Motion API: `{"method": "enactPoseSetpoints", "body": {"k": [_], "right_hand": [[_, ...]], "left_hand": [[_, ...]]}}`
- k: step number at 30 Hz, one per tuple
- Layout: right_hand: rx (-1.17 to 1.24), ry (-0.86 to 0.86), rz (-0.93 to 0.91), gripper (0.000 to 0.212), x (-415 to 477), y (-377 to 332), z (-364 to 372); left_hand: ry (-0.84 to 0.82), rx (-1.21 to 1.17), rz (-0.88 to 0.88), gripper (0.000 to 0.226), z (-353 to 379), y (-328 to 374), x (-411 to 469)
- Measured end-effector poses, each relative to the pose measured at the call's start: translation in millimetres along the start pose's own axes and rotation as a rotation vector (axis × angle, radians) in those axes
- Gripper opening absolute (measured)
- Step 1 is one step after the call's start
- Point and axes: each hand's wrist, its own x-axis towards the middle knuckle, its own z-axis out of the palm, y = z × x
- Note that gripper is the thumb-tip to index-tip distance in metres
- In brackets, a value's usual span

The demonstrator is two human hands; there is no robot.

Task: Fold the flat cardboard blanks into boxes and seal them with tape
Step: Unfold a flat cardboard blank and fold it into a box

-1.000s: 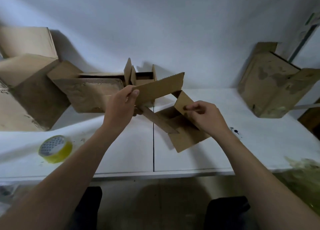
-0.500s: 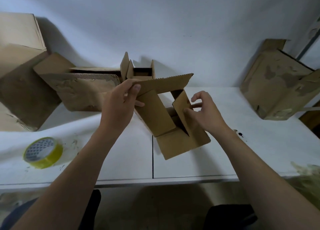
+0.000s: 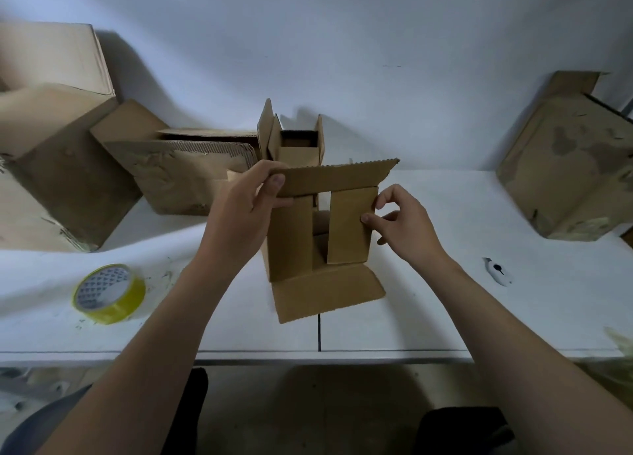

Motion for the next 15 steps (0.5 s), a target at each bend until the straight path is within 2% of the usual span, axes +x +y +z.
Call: {"method": "enactPoseSetpoints", "body": {"k": [2,5,11,15], "right_hand": [[-0.001,-0.026,-0.019,0.019,0,2,1],[0.093,-0.07,0.006,0.02,-2,2,-1],[0.374,-0.19,0.291,0.042,-5,-12,-9],[0.326,-0.212,0.284,0.048,-8,-16,-8]], "left_hand": [[-0.039,0.054,-0.003,0.021,-5,-8,-3],[-0.073,0.038,0.0,0.017,-7,-15,-11],[-0.088,0.125,0.027,0.017,-18,-24,-27],[-0.174,0.196,0.045,0.035,-26,-33,-42]]}}
